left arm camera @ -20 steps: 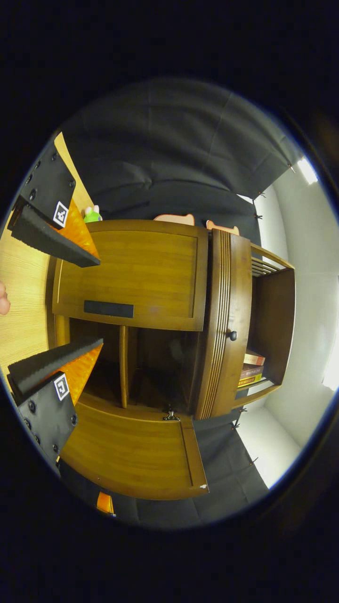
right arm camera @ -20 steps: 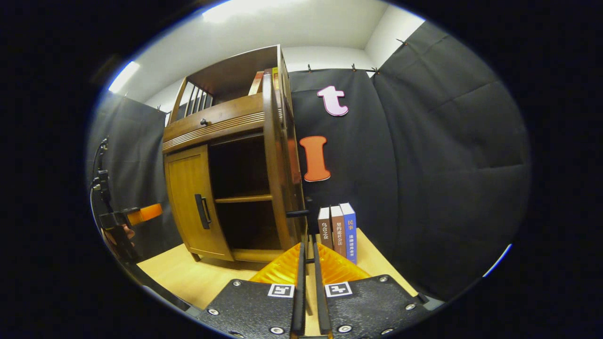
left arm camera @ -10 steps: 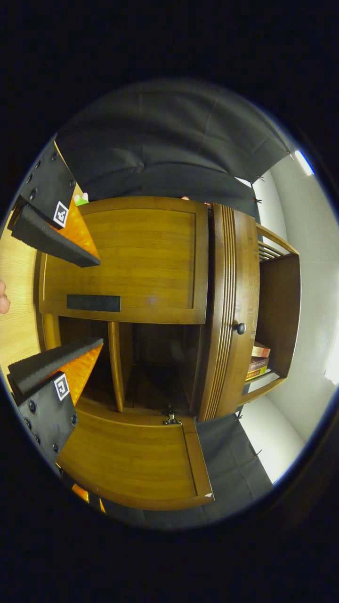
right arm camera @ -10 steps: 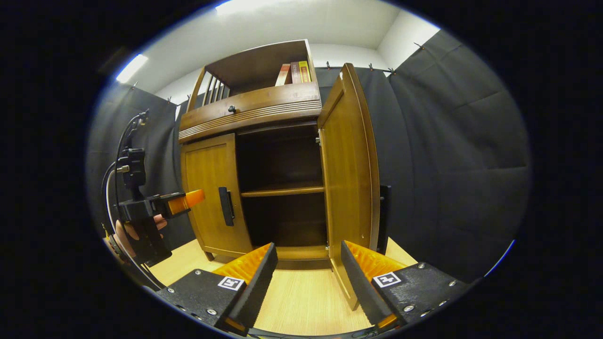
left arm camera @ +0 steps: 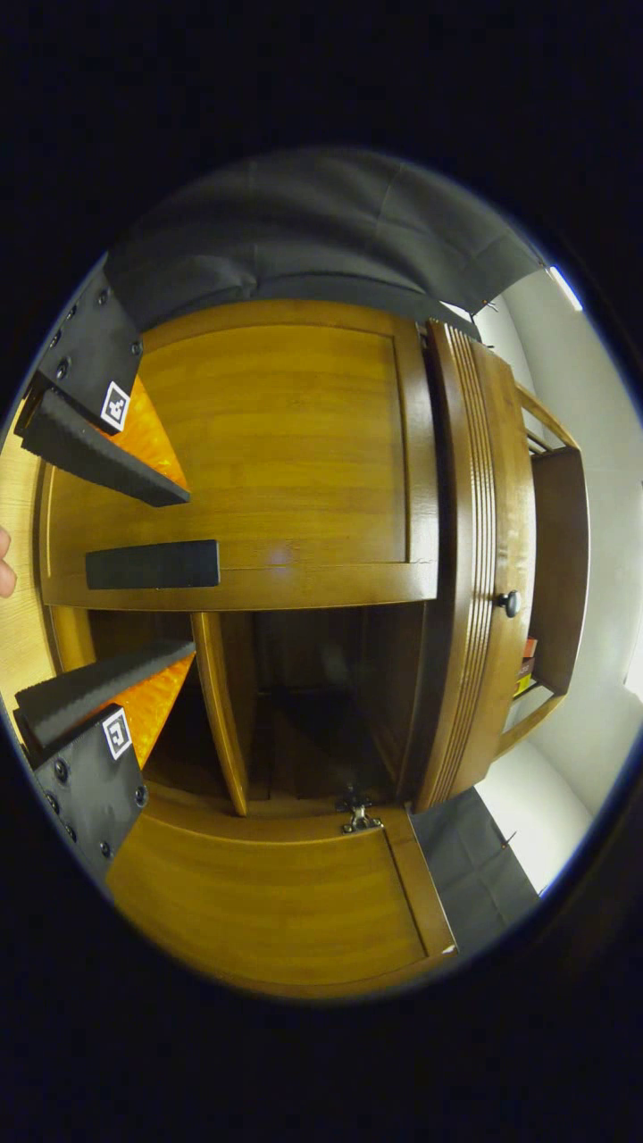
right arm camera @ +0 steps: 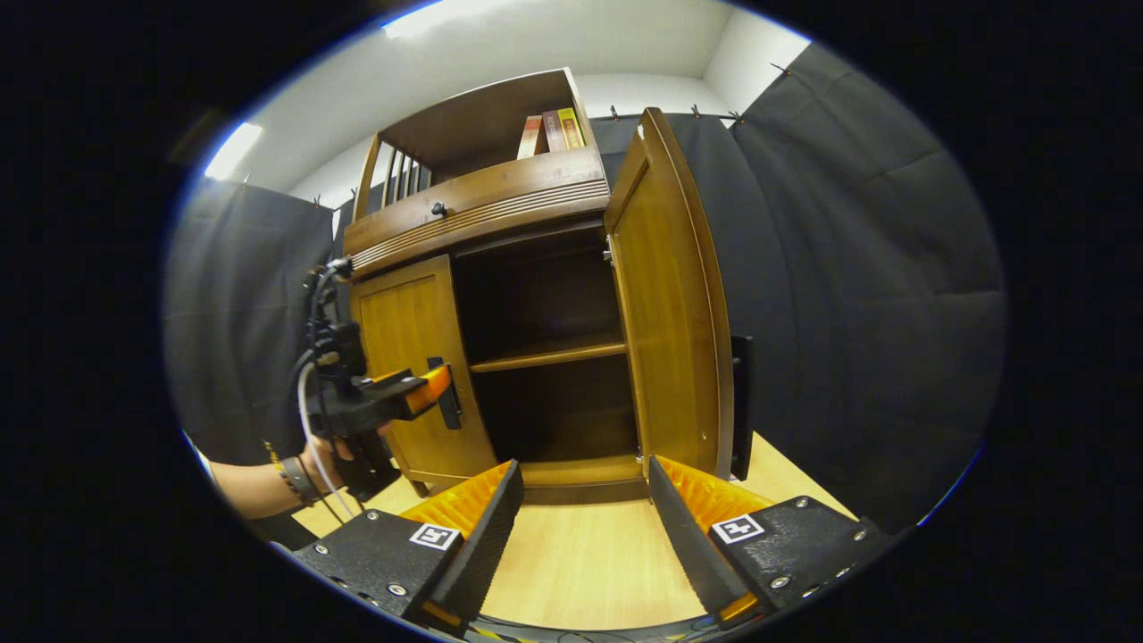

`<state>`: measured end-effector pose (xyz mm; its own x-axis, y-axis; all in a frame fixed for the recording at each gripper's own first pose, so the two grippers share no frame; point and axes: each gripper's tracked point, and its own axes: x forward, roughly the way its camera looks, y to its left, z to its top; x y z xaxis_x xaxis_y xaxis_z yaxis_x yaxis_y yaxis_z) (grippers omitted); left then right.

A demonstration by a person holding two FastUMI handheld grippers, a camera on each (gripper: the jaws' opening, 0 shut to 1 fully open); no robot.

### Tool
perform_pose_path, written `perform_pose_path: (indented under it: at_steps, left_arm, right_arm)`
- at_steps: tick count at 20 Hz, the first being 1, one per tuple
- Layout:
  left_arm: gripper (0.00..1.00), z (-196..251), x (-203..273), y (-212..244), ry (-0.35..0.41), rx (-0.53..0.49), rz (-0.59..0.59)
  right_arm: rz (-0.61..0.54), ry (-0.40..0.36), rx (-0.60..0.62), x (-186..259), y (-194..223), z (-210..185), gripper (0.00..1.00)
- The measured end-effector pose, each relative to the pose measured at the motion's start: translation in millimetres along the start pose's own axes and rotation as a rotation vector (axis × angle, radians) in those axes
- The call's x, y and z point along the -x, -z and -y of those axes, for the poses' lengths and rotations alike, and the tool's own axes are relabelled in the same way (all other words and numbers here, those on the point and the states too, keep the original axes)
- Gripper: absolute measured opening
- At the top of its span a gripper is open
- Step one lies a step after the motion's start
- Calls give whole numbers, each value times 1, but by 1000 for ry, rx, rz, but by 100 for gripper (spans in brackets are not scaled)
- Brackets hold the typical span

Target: Open the right door of the double-door shoe cabinet with the right hand, and open the left door with the left hand.

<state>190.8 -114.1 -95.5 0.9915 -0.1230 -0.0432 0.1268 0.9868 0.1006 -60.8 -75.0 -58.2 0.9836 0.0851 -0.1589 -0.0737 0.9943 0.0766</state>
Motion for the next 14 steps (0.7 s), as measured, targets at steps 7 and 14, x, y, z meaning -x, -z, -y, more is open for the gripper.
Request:
perform_pose_path:
  at_steps: [7, 14]
  left_arm:
    - [96, -24, -37, 35, -42, 2, -64]
    - [80, -21, -33, 33, -25, -1, -66]
  right_arm:
    - [14, 58, 0, 11, -4, 16, 100]
    - [-11, 78, -2, 17, 1, 25, 90]
